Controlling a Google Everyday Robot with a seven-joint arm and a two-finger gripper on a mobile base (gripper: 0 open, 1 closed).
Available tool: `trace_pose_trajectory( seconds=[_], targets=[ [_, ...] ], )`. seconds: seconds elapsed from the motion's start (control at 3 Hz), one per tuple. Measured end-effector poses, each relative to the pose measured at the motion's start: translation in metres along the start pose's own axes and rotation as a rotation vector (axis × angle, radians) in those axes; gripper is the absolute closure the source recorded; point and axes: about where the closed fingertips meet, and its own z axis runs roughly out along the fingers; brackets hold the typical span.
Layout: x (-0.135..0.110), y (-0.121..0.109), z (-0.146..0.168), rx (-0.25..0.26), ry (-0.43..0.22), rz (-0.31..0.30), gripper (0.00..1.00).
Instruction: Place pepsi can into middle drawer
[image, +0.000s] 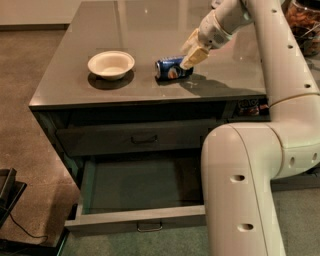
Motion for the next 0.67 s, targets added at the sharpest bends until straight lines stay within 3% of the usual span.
trace_pose_trajectory(
  seconds=[0.33, 0.67],
  targets=[
    [-0.0052, 0.0052, -0.0103, -0.006, -0.025, 0.023, 0.66],
    [-0.0098, 0.0108, -0.0045, -0.034, -0.057, 0.034, 0.9]
  ],
)
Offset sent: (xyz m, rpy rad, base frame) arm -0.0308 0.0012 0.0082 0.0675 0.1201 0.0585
